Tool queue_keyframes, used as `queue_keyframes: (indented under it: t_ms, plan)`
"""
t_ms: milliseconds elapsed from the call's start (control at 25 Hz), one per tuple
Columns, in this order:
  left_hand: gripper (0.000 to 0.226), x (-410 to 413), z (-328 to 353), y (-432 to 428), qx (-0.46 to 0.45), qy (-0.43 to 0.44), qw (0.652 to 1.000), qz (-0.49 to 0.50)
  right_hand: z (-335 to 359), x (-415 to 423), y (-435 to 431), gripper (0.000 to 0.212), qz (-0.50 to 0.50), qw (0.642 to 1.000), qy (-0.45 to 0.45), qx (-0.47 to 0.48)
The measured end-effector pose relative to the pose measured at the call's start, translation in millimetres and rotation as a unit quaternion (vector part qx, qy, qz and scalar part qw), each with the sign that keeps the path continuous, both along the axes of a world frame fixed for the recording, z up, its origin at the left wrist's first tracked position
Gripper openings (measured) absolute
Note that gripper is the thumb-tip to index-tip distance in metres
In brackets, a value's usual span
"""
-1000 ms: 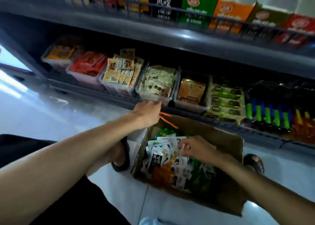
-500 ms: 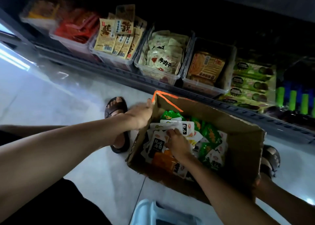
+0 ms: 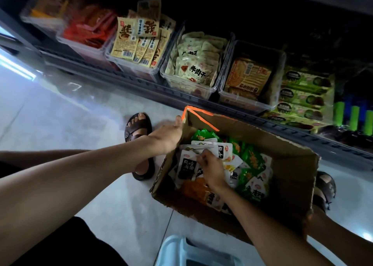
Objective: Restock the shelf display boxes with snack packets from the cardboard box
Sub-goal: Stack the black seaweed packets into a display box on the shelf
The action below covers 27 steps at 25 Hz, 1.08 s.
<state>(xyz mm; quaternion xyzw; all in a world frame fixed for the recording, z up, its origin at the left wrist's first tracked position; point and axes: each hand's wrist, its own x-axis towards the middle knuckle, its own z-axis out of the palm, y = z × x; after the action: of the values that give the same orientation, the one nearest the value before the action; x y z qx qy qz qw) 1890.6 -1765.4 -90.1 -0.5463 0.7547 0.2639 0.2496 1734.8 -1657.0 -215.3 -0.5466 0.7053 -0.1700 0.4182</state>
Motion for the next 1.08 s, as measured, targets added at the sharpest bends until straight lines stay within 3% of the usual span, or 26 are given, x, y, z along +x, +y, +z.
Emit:
queue_keyframes:
  t_ms: [80,200,320,400,560,680,840,1080]
  plan:
    - [0.046,-3.5,6.9,2.5,-0.009,-0.015,1.000,0.001,26.5,-13.9,-13.4,0.018,-0.027,0.999,-0.032,-0.001]
    - [0.071,-12.0,29.1,-7.3,-0.058,-0.071,0.995,-0.045,78.3,-46.4,-37.3,0.018,-0.070,0.995,-0.062,-0.024]
    - [0.063,-29.7,73.7,-22.7,-0.080,0.081,0.993,0.015,143.4,-77.4,-55.1,0.014,-0.111,0.983,-0.138,-0.042]
    - [0.044,-42.3,109.7,-30.2,0.005,0.211,0.975,0.065,195.9,-93.8,-59.1,0.013,-0.124,0.968,-0.211,-0.058]
    - [0.055,-65.9,194.0,-13.9,0.206,0.333,0.907,0.156,297.4,-117.5,-50.7,0.010,-0.115,0.950,-0.272,-0.104]
    - [0.032,-72.9,219.0,-2.1,0.291,0.410,0.842,0.196,335.7,-126.9,-41.9,0.013,-0.137,0.942,-0.280,-0.125]
    - [0.027,-84.3,218.3,11.7,0.384,0.453,0.765,0.249,345.2,-127.8,-33.8,0.024,-0.165,0.929,-0.290,-0.160]
    - [0.041,-102.2,217.8,11.3,0.519,0.493,0.663,0.220,346.3,-127.4,-49.5,0.027,-0.241,0.905,-0.300,-0.179]
